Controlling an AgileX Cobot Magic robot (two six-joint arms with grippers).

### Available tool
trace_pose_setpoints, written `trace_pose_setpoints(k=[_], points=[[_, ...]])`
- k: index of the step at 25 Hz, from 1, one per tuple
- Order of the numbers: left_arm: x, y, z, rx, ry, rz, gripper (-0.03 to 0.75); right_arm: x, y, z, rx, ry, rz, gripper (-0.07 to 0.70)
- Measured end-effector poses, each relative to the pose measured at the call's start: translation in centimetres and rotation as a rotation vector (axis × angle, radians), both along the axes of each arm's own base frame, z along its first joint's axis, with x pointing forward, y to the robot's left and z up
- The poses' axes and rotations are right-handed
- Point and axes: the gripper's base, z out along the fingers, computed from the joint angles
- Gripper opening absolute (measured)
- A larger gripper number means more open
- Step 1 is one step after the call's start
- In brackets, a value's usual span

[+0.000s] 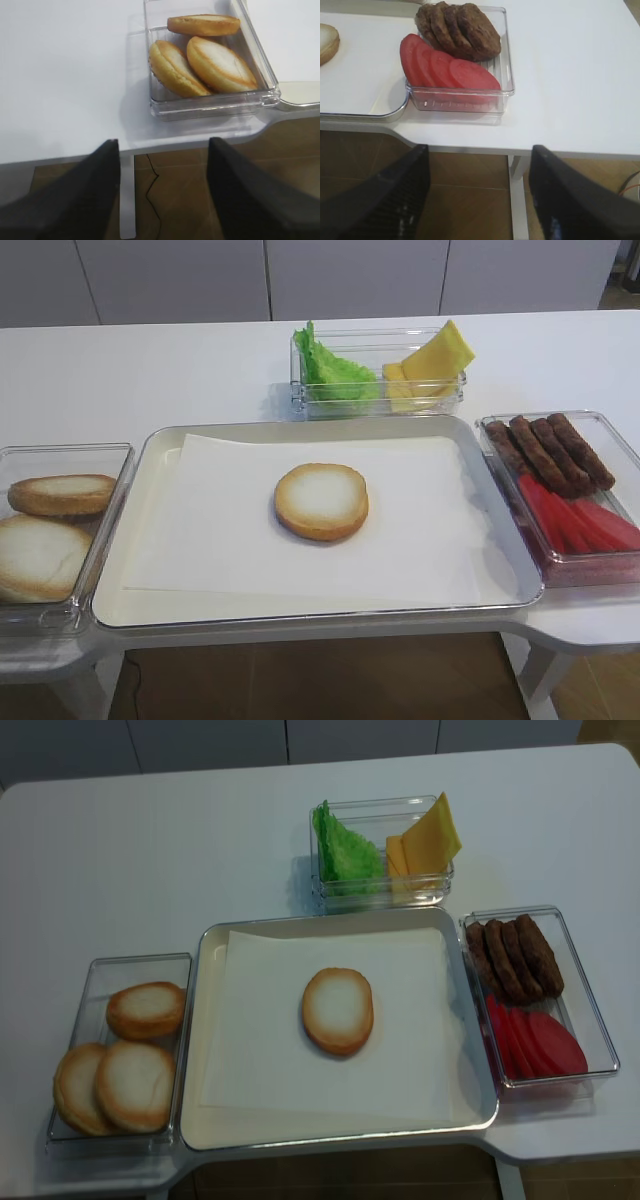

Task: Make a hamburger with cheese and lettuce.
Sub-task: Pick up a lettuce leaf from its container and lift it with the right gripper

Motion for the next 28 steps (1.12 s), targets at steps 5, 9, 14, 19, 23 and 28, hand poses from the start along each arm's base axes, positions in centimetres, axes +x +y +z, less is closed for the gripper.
trace_pose_setpoints(k=[5,9,14,19,23,28], points=[[0.0,0.0,0.0,0.0,0.0,0.0,0.4,0.0,0.0,0.0,0.0,0.0,0.0,0.487],[0.0,0.0,0.0,0.0,0.0,0.0,0.393,0.0,0.0,0.0,0.0,0.0,0.0,0.487],[0.0,0.0,0.0,0.0,0.0,0.0,0.392,0.0,0.0,0.0,-0.002,0.0,0.001,0.487],[0.0,0.0,0.0,0.0,0.0,0.0,0.392,0.0,0.0,0.0,-0.002,0.0,0.001,0.488],[0.0,-0.02,0.0,-0.001,0.0,-0.001,0.391,0.0,0.0,0.0,-0.002,0.0,0.001,0.487],[0.0,-0.02,0.0,-0.001,0.0,-0.001,0.391,0.0,0.0,0.0,-0.002,0.0,0.001,0.487]])
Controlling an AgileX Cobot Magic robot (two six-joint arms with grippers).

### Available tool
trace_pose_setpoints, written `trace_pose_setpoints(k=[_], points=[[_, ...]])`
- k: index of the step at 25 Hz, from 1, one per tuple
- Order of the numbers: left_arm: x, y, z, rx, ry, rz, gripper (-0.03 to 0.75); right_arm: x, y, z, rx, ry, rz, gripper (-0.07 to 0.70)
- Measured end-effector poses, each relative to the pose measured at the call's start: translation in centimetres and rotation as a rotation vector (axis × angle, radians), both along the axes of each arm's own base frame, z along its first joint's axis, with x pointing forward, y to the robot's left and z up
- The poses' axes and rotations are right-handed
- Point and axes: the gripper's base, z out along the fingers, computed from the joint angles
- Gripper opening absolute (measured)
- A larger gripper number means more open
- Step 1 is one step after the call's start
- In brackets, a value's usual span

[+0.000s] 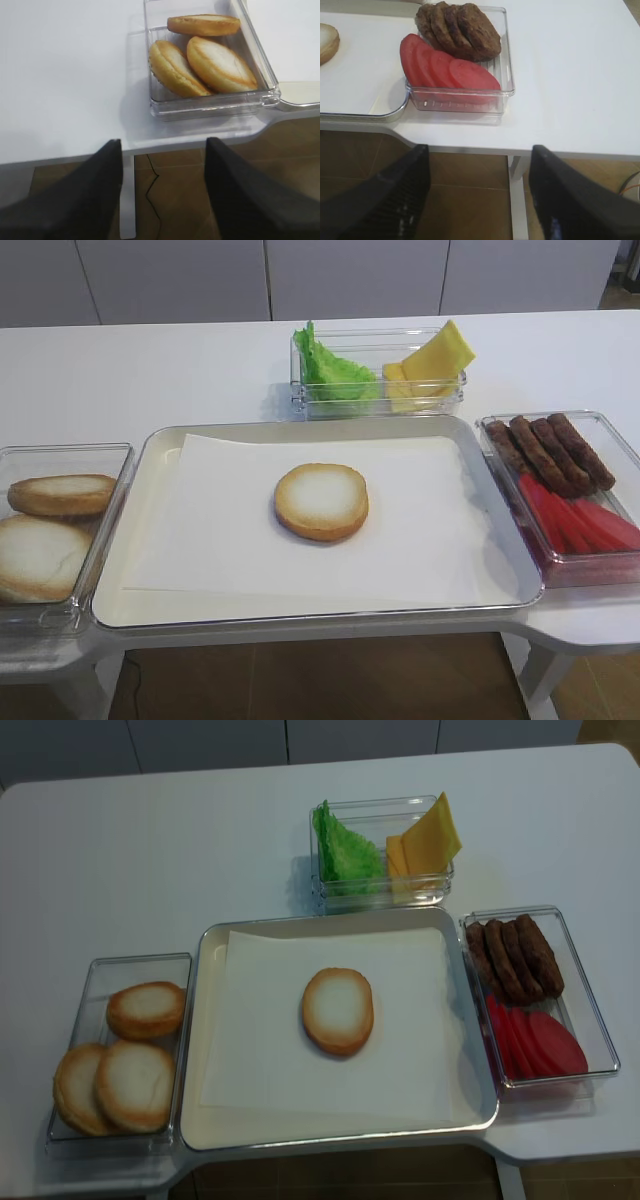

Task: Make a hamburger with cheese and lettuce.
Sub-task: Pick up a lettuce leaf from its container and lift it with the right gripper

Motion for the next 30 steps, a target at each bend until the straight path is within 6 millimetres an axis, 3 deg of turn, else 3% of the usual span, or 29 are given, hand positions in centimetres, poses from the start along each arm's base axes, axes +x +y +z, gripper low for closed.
trace_pose_setpoints(k=[8,12,15,21,30], points=[[0.0,0.0,0.0,0.0,0.0,0.0,0.389,0.0,0.2,0.3,0.072,-0.02,-0.018,0.487],[0.0,0.0,0.0,0.0,0.0,0.0,0.389,0.0,0.8,2.1,0.209,-0.119,-0.011,0.487],[0.0,0.0,0.0,0.0,0.0,0.0,0.389,0.7,1.1,3.7,0.26,-0.095,0.006,0.487],[0.0,0.0,0.0,0.0,0.0,0.0,0.389,5.0,1.3,7.9,0.326,-0.051,0.027,0.487],[0.0,0.0,0.0,0.0,-0.001,0.0,0.389,16.5,1.3,11.6,0.429,0.049,0.066,0.474]])
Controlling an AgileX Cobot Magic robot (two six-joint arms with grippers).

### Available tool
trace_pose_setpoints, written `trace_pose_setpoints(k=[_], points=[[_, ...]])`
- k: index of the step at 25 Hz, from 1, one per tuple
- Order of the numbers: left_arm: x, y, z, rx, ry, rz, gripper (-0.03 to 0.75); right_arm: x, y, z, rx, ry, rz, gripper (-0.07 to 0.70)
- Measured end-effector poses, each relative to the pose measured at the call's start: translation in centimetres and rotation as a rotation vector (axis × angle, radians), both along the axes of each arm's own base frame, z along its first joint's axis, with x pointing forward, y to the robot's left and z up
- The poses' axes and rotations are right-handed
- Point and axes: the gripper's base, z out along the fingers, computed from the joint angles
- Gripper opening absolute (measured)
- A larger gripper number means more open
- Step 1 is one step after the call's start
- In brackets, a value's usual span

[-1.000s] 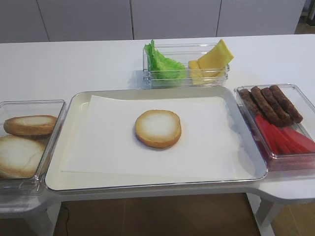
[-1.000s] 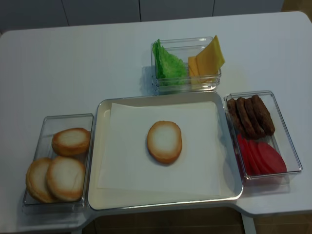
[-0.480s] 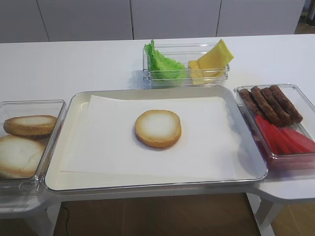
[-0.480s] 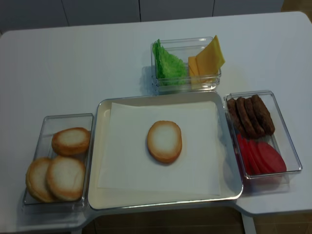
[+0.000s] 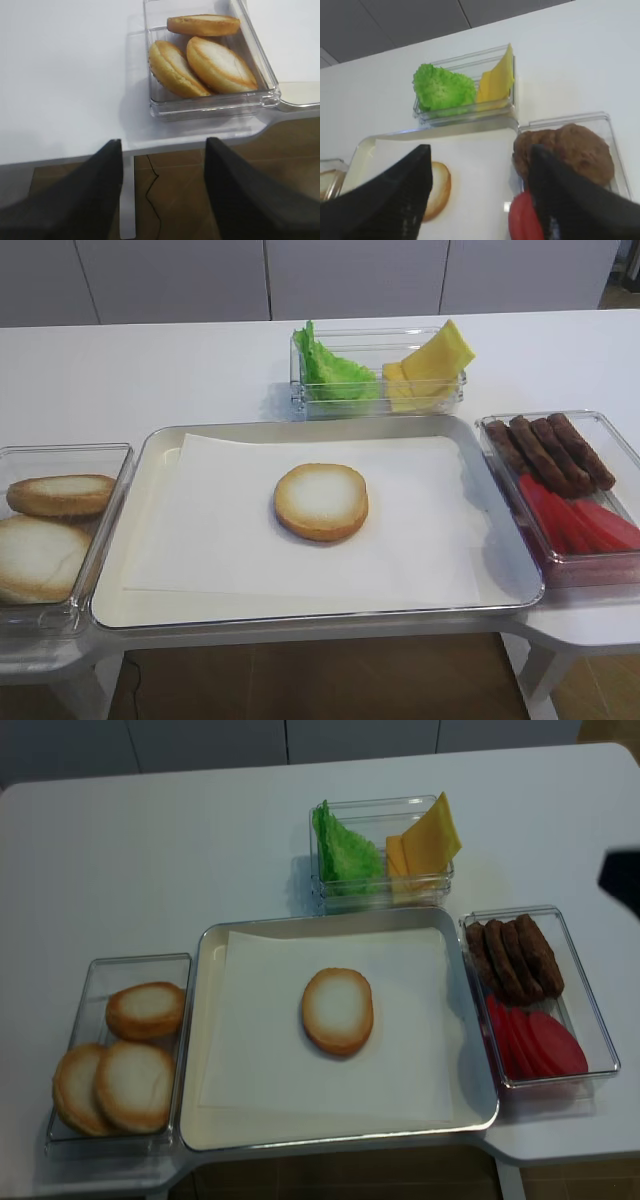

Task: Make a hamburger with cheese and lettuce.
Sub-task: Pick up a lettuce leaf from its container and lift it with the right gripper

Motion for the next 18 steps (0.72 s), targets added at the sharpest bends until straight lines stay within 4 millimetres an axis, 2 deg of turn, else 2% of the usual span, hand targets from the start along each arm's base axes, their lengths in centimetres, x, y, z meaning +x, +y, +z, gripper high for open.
trace_pose_setpoints(k=[4,9,13,18], points=[[0.0,0.0,0.0,0.0,0.0,0.0,0.389,5.7,0.2,0.7,0.066,0.04,0.031,0.469],[0.0,0.0,0.0,0.0,0.0,0.0,0.389,12.0,2.1,0.7,0.088,0.084,0.122,0.464],[0.0,0.0,0.0,0.0,0.0,0.0,0.389,16.7,5.0,-0.5,0.061,0.101,0.211,0.461],[0.0,0.0,0.0,0.0,0.0,0.0,0.389,21.9,7.8,-3.1,0.069,0.138,0.263,0.461]])
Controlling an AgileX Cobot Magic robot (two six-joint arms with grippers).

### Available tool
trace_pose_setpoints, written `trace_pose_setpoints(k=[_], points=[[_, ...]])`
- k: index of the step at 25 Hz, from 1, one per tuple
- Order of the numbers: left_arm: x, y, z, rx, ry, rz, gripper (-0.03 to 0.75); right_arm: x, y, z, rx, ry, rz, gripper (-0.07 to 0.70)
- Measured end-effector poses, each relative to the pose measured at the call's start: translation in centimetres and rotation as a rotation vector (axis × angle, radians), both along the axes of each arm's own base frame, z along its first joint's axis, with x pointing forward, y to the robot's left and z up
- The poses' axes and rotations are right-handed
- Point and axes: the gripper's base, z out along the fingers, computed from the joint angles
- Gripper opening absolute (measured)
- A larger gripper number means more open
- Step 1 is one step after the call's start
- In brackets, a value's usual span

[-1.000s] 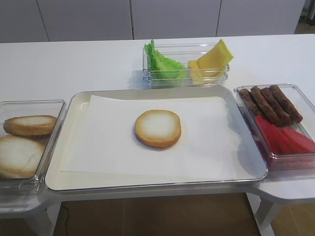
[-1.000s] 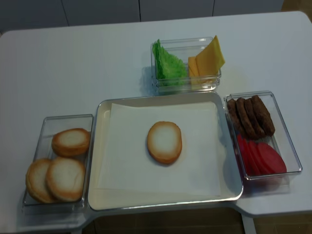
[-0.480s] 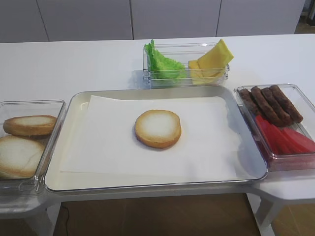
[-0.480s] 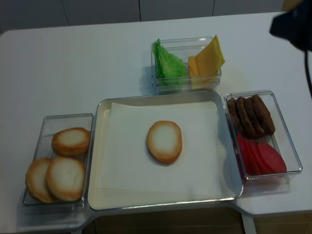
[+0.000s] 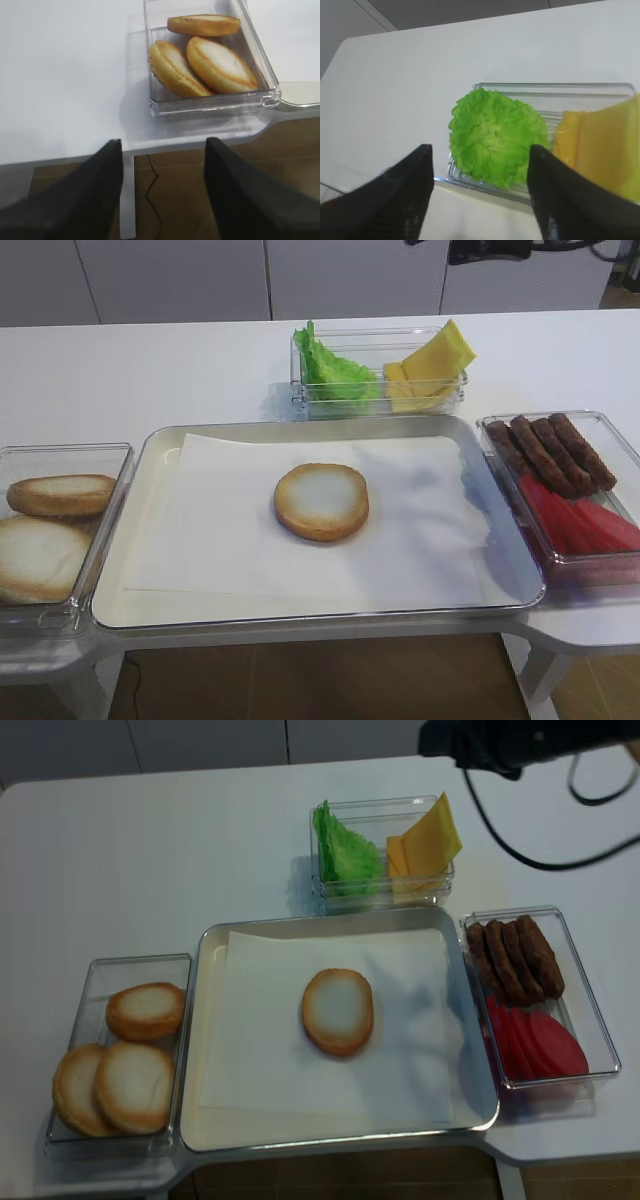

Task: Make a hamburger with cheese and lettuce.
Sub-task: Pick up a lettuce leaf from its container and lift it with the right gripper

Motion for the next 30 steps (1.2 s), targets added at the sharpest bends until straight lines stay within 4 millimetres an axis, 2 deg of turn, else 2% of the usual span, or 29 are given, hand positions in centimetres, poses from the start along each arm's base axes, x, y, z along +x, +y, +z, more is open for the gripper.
trace_pose_setpoints(k=[5,12,17,23,30], points=[[0.0,0.0,0.0,0.0,0.0,0.0,0.389,4.2,1.4,-2.8,0.071,0.017,0.049,0.461],[0.0,0.0,0.0,0.0,0.0,0.0,0.389,7.5,3.0,-5.5,0.168,0.034,0.143,0.461],[0.0,0.0,0.0,-0.003,0.0,-0.003,0.389,7.9,4.1,-5.8,0.182,0.041,0.209,0.46],[0.0,-0.1,0.0,-0.008,0.001,-0.006,0.389,7.2,6.9,-6.1,0.116,0.004,0.25,0.459],[0.0,-0.1,0.0,-0.007,0.001,-0.007,0.389,7.1,8.2,-6.5,0.028,-0.037,0.248,0.459]])
